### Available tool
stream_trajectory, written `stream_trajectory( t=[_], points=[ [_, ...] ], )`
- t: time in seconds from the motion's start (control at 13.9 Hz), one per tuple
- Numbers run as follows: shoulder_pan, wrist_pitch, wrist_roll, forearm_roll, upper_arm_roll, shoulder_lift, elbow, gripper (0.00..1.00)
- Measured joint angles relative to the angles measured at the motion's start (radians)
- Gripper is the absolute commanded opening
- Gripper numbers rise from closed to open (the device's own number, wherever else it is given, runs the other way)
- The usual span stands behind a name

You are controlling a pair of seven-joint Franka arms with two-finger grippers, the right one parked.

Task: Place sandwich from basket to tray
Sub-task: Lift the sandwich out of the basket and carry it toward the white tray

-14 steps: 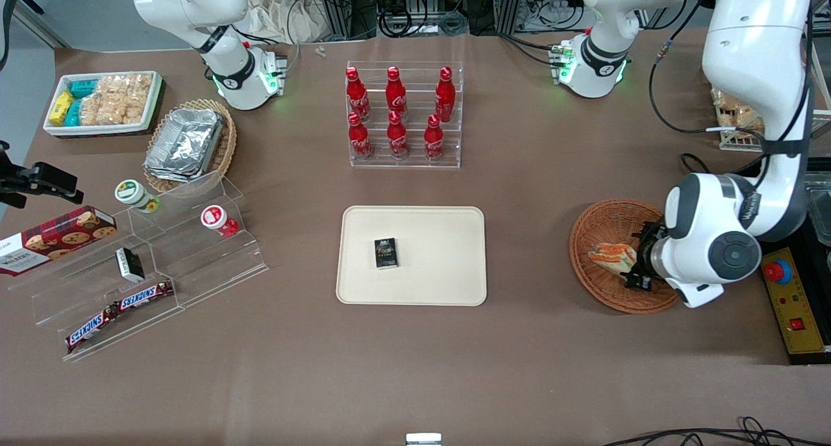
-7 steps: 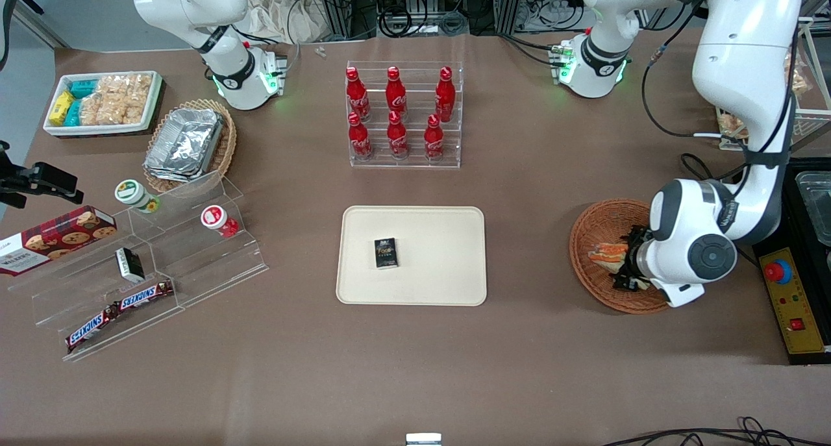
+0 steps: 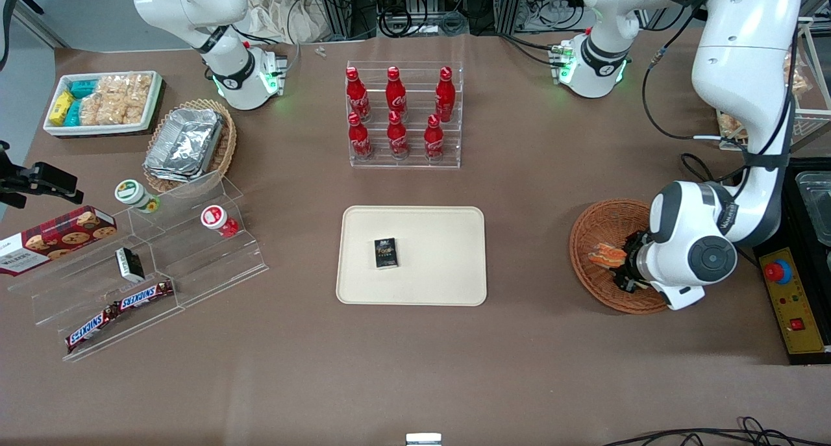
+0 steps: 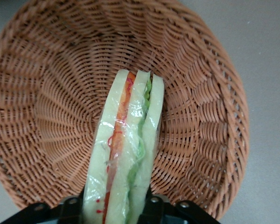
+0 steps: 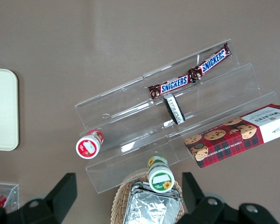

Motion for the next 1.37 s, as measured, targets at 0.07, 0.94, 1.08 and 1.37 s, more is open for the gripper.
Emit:
stream_trajectory(
  t=[0.07, 0.94, 1.08, 1.37],
  points=[
    [0.0, -0.057, 0.003, 0.006, 0.0, -0.003, 0.036, 0.0],
    [-0.023, -0.518, 0.344, 0.03, -0.425, -0.016, 0.417, 0.0],
    [-0.025, -0.479, 0.499, 0.03, -0.469, 0.031, 0.414, 0.0],
    [-0.081, -0.287, 0.551, 0.036, -0.48, 0.139, 0.381, 0.0]
  ],
)
